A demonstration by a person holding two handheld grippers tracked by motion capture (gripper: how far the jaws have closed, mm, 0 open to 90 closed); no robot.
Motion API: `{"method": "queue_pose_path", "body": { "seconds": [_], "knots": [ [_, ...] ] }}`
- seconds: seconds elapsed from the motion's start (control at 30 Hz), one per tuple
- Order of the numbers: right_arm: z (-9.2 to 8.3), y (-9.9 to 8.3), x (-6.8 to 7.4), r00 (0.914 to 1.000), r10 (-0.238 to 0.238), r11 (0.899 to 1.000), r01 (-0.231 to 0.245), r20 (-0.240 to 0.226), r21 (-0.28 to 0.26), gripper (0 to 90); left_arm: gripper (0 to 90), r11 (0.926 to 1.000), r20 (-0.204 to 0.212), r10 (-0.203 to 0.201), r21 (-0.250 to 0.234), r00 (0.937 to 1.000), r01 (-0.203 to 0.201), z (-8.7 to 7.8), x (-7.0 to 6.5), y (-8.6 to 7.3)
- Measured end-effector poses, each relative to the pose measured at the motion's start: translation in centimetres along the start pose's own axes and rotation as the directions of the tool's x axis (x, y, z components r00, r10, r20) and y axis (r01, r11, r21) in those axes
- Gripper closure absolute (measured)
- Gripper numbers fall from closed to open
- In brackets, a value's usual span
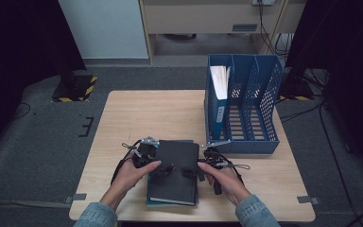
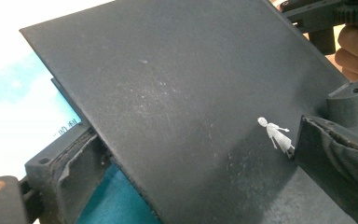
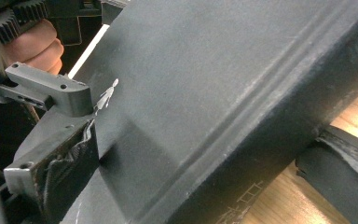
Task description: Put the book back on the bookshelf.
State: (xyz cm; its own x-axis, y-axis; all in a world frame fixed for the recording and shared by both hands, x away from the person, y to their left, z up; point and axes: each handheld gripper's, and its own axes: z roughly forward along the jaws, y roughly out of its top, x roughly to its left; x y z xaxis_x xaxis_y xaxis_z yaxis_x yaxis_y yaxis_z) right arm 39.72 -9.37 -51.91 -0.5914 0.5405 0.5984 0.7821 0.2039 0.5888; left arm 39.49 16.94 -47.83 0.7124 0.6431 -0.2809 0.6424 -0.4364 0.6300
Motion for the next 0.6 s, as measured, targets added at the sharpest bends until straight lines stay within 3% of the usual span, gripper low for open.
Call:
{"method": "queue_pose_path", "body": {
  "seconds": [0.13, 0.27, 0.47, 0.6],
  "knots": [
    [-0.1, 0.5, 0.3, 0.9999, -0.001, 0.999, 0.001, 0.016, 0.037, 0.6, 3.8, 1.0000, 0.008, 0.010, 0.000, 0.9999, -0.010, -0.2, 0.1, 0.1],
    [-0.5, 1.2, 0.7, 0.9991, -0.029, 0.997, 0.027, 0.032, 0.067, 4.0, 12.1, 1.0000, 0.005, 0.007, -0.002, 1.0000, -0.007, -1.1, 0.3, 0.4],
    [-1.5, 2.0, 1.4, 0.9977, -0.059, 0.998, 0.058, 0.032, 0.040, 12.2, 21.8, 0.9994, -0.002, 0.026, -0.023, 0.9996, -0.026, -2.7, 0.3, 0.6],
    [-2.0, 2.6, 2.3, 0.9937, -0.096, 0.995, 0.094, 0.058, 0.036, 13.7, 29.2, 0.9978, -0.018, 0.036, -0.055, 0.9992, -0.037, -3.7, 0.2, 0.8]
  ]
}}
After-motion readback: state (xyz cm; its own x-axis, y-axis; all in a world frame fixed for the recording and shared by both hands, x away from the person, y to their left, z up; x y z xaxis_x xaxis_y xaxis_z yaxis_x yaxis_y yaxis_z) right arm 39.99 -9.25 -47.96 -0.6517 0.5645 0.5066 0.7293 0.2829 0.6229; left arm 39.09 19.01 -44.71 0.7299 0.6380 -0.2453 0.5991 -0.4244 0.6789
